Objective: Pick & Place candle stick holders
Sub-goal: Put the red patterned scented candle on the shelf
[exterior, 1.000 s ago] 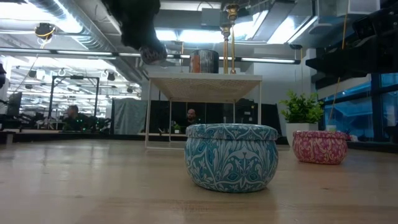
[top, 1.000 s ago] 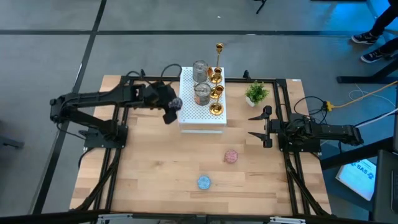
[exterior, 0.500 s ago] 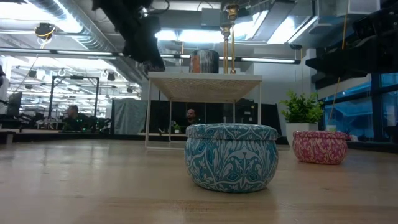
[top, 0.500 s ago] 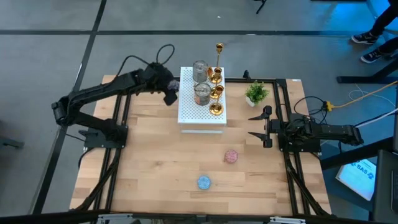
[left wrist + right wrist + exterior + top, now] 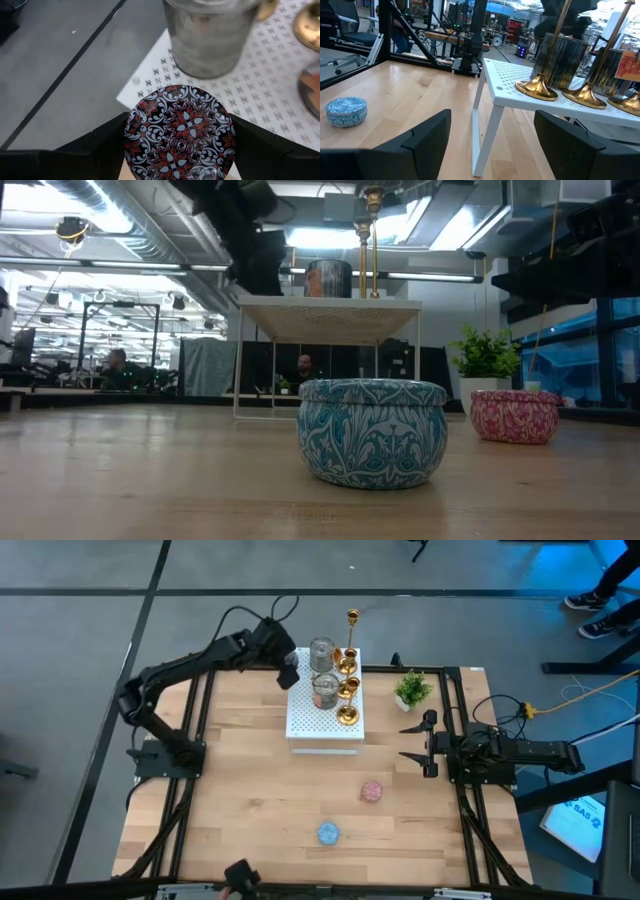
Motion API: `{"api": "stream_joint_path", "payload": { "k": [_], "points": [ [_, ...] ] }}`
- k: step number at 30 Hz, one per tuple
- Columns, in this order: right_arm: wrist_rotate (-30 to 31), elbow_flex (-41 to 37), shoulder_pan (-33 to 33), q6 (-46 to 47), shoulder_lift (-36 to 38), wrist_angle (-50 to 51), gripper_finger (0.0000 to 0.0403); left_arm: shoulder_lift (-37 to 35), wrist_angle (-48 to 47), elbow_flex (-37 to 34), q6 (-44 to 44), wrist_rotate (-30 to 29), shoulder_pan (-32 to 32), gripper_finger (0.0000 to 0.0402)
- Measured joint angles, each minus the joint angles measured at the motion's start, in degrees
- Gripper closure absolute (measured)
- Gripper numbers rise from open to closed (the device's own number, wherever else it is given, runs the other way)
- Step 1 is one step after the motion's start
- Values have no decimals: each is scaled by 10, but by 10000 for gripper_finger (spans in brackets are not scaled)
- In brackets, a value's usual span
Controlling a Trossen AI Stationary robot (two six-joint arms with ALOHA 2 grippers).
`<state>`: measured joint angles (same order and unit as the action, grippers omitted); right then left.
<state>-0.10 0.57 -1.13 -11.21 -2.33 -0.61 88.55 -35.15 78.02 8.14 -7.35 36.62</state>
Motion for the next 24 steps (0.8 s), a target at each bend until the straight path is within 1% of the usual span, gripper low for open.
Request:
{"api": "stream_joint_path", "payload": {
  "k": [7, 12, 19, 24],
  "points": [
    [0, 0, 0, 0, 0, 0, 112, 57, -28, 61, 6, 0, 5, 114],
    [0, 0, 0, 0, 0, 0, 112, 95, -37, 92, 8, 0, 6, 114],
    [0, 0, 0, 0, 0, 0, 112, 135, -41, 121, 21, -3, 6, 114],
    [0, 0, 0, 0, 0, 0, 112, 139, -34, 127, 31, -3, 6, 114]
  ]
}}
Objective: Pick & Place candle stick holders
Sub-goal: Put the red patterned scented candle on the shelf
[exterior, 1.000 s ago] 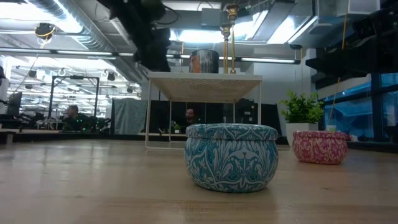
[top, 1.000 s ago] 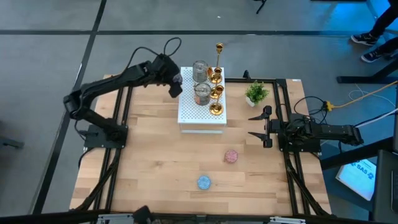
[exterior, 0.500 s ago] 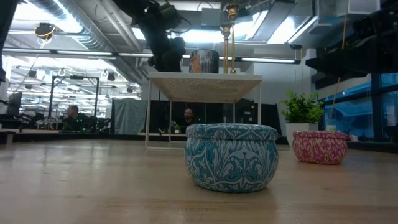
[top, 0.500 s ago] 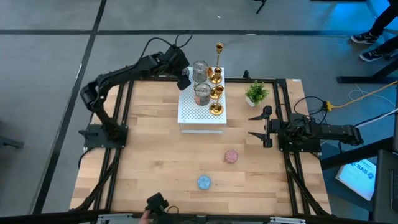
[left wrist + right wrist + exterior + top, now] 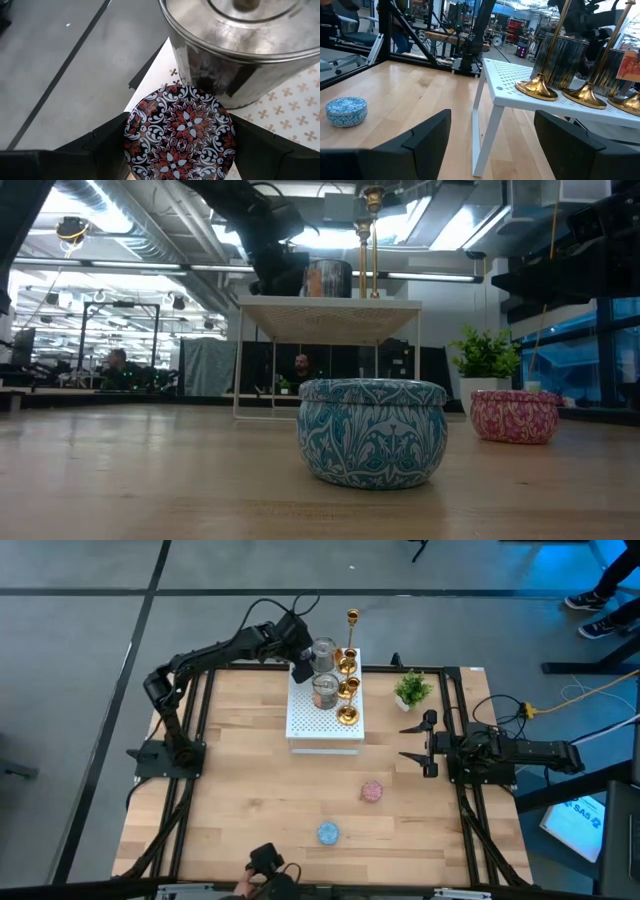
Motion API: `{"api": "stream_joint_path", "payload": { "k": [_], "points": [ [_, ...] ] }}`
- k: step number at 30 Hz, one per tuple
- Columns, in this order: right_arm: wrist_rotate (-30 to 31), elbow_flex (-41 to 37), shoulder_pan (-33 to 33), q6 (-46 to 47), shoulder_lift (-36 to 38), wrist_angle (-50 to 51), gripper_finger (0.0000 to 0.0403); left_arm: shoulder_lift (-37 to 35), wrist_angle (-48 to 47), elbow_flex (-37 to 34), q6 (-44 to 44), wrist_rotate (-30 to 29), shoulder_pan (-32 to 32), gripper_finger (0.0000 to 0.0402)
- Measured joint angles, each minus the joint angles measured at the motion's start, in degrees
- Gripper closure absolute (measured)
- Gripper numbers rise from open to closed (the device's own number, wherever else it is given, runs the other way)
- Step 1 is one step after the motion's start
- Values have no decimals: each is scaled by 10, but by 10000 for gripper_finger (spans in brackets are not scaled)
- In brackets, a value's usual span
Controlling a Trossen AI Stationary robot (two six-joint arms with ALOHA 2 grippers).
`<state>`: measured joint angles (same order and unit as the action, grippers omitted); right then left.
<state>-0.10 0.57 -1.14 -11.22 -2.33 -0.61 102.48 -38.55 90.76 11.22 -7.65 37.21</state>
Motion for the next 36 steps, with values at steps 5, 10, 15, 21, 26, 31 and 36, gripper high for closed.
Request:
{"api": "stream_joint_path", "payload": {
  "k": [5, 10, 15, 21, 26, 31, 36],
  "points": [
    [0, 0, 0, 0, 0, 0, 112, 0, 7, 0, 1, 3, 0, 113],
    [0, 0, 0, 0, 0, 0, 112, 0, 5, 0, 1, 3, 0, 113],
    [0, 0, 0, 0, 0, 0, 112, 0, -8, 0, 0, 3, 0, 113],
    [0, 0, 0, 0, 0, 0, 112, 0, -10, 0, 0, 3, 0, 108],
    [0, 0, 0, 0, 0, 0, 112, 0, -16, 0, 0, 3, 0, 92],
    [0, 0, 0, 0, 0, 0, 112, 0, -33, 0, 1, 3, 0, 85],
    [0, 0, 0, 0, 0, 0, 112, 0, -31, 0, -5, -1, 0, 83]
  ]
}}
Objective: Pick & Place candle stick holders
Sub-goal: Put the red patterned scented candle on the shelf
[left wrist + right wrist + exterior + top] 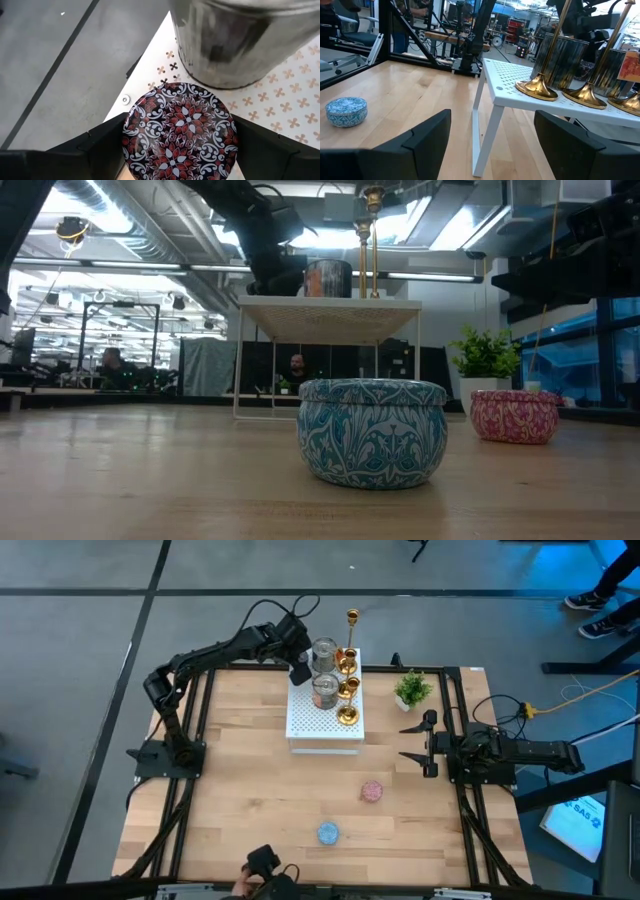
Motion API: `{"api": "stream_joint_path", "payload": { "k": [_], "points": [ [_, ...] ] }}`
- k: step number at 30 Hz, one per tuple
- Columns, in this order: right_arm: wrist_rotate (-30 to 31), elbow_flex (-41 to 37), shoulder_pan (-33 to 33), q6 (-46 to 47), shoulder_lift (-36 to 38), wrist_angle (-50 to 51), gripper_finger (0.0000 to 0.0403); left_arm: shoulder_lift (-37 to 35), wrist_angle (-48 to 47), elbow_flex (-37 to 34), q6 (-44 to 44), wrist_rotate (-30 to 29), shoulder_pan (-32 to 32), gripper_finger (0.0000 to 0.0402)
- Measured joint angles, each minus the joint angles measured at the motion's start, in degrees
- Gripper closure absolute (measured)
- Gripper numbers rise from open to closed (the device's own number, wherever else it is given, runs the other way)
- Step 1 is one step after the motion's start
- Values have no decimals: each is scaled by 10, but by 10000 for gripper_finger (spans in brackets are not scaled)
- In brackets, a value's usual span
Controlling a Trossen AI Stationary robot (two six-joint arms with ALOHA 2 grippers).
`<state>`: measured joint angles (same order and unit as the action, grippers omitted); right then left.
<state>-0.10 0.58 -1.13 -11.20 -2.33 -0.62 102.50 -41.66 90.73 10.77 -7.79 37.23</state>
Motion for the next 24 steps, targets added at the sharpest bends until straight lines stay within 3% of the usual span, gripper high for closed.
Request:
{"api": "stream_joint_path", "payload": {
  "k": [24],
  "points": [
    [0, 0, 0, 0, 0, 0, 111, -7, 45, 0, 24, -5, -8, 82]
  ]
}}
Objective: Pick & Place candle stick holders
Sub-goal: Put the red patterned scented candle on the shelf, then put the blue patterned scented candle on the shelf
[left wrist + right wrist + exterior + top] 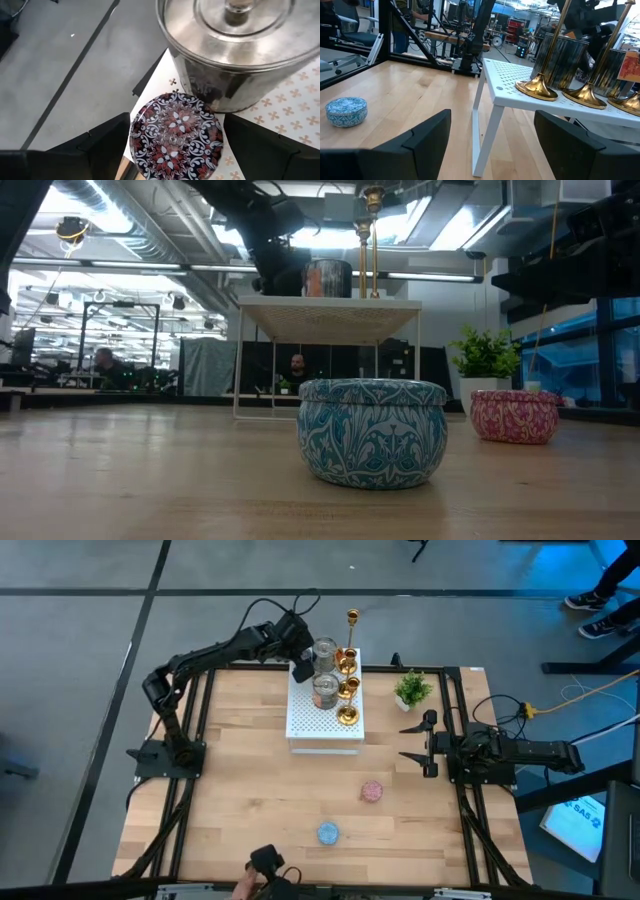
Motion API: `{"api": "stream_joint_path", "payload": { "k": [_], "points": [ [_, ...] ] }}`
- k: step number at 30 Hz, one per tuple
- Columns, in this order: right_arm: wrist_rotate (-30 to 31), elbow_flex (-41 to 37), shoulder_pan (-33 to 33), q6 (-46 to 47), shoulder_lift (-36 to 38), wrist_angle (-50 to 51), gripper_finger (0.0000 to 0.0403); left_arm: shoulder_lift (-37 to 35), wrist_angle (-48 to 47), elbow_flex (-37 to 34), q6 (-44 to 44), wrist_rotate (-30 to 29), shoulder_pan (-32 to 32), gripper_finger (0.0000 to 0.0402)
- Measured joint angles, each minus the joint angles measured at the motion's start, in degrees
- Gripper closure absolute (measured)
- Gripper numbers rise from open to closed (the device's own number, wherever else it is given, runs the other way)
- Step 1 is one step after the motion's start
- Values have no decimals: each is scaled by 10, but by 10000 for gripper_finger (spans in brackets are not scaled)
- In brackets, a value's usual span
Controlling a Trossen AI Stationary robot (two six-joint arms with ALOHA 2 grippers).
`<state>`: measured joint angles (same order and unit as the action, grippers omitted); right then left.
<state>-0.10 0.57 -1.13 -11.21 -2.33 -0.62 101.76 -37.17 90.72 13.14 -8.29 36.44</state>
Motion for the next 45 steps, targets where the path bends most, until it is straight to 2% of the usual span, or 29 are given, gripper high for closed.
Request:
{"api": "stream_joint_path", "payload": {
  "k": [7, 13, 17, 28, 35, 45],
  "points": [
    [0, 0, 0, 0, 0, 0, 111, -26, 1, 0, 34, -7, -8, 82],
    [0, 0, 0, 0, 0, 0, 111, -64, -5, 0, 48, -58, -17, 82],
    [0, 0, 0, 0, 0, 0, 111, -92, -23, 0, 36, -64, -19, 82],
    [0, 0, 0, 0, 0, 0, 111, -121, -70, -5, -29, 5, -33, 82],
    [0, 0, 0, 0, 0, 0, 111, -121, -89, -12, -39, 4, -90, 85],
    [0, 0, 0, 0, 0, 0, 112, -121, -91, -12, -10, 1, -222, 126]
  ]
}}
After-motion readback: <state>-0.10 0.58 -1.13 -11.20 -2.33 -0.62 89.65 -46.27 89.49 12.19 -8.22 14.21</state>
